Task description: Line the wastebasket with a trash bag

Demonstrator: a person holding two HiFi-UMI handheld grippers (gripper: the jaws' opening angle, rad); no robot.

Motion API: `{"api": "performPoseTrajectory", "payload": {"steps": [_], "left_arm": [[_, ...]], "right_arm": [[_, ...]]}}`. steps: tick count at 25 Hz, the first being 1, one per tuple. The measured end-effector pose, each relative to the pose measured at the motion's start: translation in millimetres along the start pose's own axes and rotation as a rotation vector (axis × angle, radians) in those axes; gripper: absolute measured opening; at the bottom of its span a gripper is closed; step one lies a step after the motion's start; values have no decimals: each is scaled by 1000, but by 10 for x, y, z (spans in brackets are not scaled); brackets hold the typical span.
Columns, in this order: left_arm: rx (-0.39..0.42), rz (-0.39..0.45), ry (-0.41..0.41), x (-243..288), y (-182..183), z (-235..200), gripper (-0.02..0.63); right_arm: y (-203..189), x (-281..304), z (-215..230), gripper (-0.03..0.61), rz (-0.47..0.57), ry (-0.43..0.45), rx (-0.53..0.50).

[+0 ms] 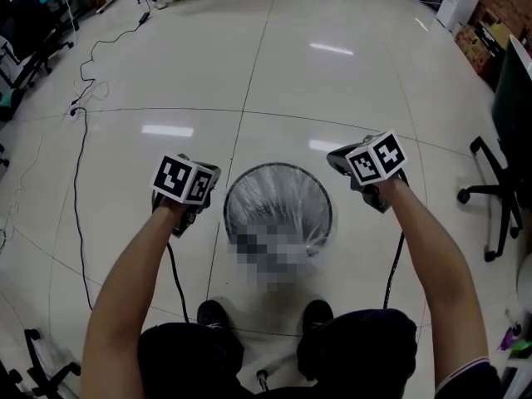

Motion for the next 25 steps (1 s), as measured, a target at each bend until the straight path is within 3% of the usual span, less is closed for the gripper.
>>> {"api": "performPoseTrajectory", "payload": {"steps": [8,22,25], "left_arm": [[77,108,2,-590,251,487,12],[111,163,-17,-1121,-102,1172,12],[119,173,-19,-1177,-171,1259,12]], "right_arm": [[238,-424,-754,2,72,76,-113],[-53,-667,-1744,5,31,192,-173],[-110,-679,-1823,69,16,205,-164]]}}
Point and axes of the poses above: the fingertips, and each gripper's own axes: x forward along the fingers, z to its right, y out of its top, the point moved 8 cm from there along -x, backward along the fingers, and after that the axes turned 2 degrees about x, right-handed, at the moved point
